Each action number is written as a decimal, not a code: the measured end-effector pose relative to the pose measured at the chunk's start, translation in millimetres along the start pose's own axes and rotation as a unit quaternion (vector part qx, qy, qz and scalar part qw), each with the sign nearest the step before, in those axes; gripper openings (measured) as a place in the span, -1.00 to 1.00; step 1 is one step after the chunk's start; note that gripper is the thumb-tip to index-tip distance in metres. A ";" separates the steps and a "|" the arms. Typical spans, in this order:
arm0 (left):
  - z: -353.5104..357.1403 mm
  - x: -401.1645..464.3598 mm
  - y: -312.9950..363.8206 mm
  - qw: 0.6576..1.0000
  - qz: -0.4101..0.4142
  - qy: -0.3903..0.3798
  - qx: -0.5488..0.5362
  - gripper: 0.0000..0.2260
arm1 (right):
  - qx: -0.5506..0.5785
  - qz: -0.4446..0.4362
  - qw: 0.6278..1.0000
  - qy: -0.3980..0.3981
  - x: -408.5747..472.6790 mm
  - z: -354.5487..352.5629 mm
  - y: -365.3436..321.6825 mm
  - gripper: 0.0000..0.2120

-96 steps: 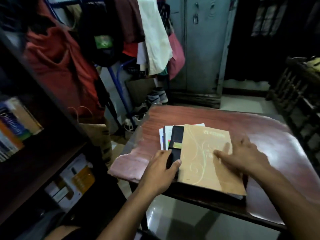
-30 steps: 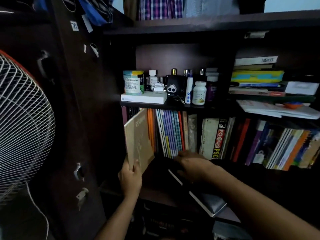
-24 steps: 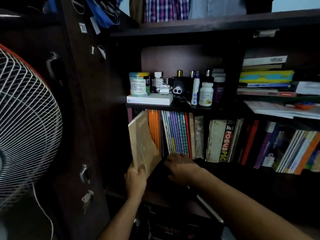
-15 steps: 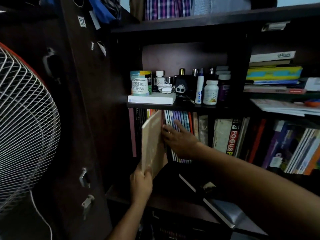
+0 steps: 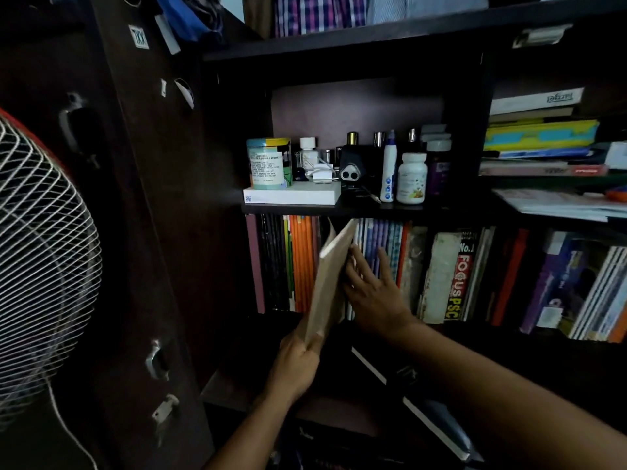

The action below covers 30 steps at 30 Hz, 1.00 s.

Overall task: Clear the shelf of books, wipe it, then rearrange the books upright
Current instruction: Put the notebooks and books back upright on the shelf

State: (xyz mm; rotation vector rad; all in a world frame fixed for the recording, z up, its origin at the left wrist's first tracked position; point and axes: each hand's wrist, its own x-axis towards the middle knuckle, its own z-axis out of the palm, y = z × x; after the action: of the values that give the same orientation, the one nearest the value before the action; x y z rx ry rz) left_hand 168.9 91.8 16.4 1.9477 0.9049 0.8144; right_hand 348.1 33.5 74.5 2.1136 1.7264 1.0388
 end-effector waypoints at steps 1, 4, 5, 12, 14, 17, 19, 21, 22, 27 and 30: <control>2.1 1.6 2.6 1.000 0.007 -0.011 0.000 -0.60 | 0.024 0.024 0.999 0.011 -1.2 5.0 -7.8 -0.17; 6.6 9.8 5.0 0.999 0.026 -0.016 0.013 -0.61 | 0.084 0.076 0.993 0.042 3.5 20.4 -24.4 -0.21; 7.7 11.2 4.3 0.998 0.049 -0.019 0.025 -0.59 | 0.091 0.082 0.991 0.046 3.3 25.0 -28.3 -0.22; 10.1 20.6 -12.0 0.995 0.075 0.053 0.041 -0.44 | 0.163 0.116 0.974 0.108 -9.8 52.8 -43.5 -0.23; 12.7 22.8 -15.3 0.993 0.076 0.077 0.039 -0.51 | 0.177 0.121 0.970 0.112 -9.9 53.8 -44.9 -0.20; 14.8 23.9 -14.8 0.988 0.073 0.130 0.046 -0.61 | 0.187 0.119 0.969 0.111 -11.0 54.9 -45.0 -0.18; 16.4 25.6 -9.0 0.981 0.097 0.126 0.109 -0.60 | 0.185 0.122 0.969 0.104 -11.8 54.3 -44.8 -0.21; 20.8 32.2 -2.3 0.974 0.092 0.106 0.177 -0.60 | 0.185 0.123 0.969 0.103 -12.3 53.7 -45.6 -0.25; 24.6 37.4 1.3 0.972 0.095 0.107 0.188 -0.59 | 0.184 0.122 0.970 0.104 -12.9 53.8 -45.4 -0.28; 39.2 68.8 9.2 0.953 0.100 0.161 0.237 -0.53 | 0.174 0.119 0.972 0.106 -12.5 55.2 -45.4 -0.31; 41.9 74.5 7.1 0.957 0.150 0.206 0.141 -0.53 | 0.184 0.120 0.968 0.120 -13.0 55.1 -45.9 -0.38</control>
State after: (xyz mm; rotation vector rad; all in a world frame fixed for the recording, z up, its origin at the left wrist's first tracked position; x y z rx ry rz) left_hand 244.0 133.3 18.7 2.2420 1.0229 1.3692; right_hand 347.4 48.6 3.2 2.5714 1.9365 1.1535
